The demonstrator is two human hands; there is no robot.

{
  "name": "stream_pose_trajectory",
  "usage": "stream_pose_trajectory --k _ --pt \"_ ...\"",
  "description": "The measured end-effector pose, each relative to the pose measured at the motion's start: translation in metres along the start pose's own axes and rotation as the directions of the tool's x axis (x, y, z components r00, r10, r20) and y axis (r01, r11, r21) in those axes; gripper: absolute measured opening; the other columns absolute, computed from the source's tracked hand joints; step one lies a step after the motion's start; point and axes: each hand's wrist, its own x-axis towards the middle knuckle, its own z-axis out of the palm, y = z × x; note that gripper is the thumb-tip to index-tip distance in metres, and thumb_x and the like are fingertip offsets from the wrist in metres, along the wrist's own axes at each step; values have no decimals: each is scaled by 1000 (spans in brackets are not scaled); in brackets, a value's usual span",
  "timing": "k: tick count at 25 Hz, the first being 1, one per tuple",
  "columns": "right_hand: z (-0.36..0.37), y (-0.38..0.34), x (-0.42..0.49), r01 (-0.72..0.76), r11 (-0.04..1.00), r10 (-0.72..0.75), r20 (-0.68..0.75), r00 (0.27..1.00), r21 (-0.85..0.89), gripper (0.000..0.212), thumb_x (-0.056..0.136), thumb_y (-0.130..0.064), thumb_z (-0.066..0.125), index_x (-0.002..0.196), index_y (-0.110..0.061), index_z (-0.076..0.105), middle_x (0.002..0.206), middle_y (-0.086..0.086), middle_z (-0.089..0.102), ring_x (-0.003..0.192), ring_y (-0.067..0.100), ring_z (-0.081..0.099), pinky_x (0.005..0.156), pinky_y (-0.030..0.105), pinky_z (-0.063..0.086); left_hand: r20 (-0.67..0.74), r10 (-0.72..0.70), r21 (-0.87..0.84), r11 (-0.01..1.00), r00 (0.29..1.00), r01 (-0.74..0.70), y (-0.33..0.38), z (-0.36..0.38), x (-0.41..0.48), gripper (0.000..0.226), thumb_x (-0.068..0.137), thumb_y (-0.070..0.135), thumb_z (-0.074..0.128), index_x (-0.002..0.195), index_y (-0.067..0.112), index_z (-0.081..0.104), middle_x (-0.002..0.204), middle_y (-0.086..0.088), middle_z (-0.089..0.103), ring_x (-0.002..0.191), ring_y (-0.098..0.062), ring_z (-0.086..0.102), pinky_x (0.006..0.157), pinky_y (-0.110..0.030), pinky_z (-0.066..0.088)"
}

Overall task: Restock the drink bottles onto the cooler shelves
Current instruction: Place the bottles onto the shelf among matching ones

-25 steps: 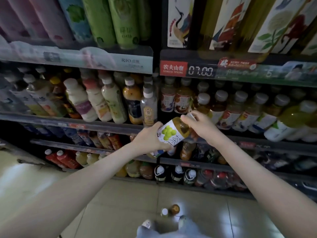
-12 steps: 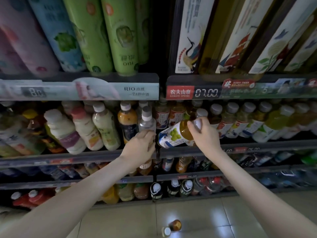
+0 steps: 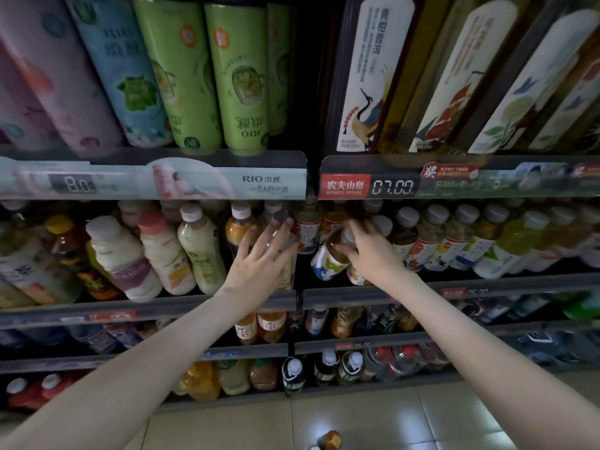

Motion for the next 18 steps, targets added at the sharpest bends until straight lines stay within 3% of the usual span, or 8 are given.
stream_pose_trajectory --k 4,6,9,12,15,18 --pt "-8 -2 6 15 980 -23 -38 999 -198 59 95 -51 45 140 -14 34 135 11 46 117 32 51 87 40 47 10 -59 20 998 998 58 0 1 3 73 67 22 76 134 18 49 145 -17 30 132 -36 34 108 -52 23" --pt "-9 -5 4 -14 983 7 -40 999 -184 65 93 -56 46 140 -13 33 130 12 51 113 31 54 82 38 48 35 -68 21 997 997 67 2 0 4 78 66 23 78 136 19 44 146 -18 29 132 -37 34 108 -54 25" --pt "-11 -16 -1 -52 981 51 -13 999 -188 78 89 -63 47 144 -10 28 114 11 62 98 29 62 62 31 44 42 -91 9 996 995 91 3 -2 4 80 65 18 78 137 18 42 147 -20 28 132 -39 36 107 -55 29" --pt "-6 -22 -12 -19 996 19 0 1000 -86 68 91 -54 53 140 -12 32 121 11 58 105 29 59 67 30 42 6 -150 -12 989 989 150 17 -6 0 69 67 18 72 131 18 47 146 -20 31 132 -38 34 106 -54 28" --pt "4 -22 -31 97 994 -98 -14 995 -46 55 89 -42 59 130 -14 37 120 8 55 107 27 55 70 30 41 33 -97 -152 983 995 101 38 -12 0 60 67 23 73 124 16 56 130 -15 48 115 -33 45 93 -47 38" --pt "10 -20 -44 102 994 -100 -56 993 25 55 87 -45 61 125 -12 38 111 7 58 99 28 59 64 30 36 244 -101 -404 893 964 196 57 -21 7 62 80 27 71 135 10 47 126 -11 56 111 -32 54 86 -40 47"
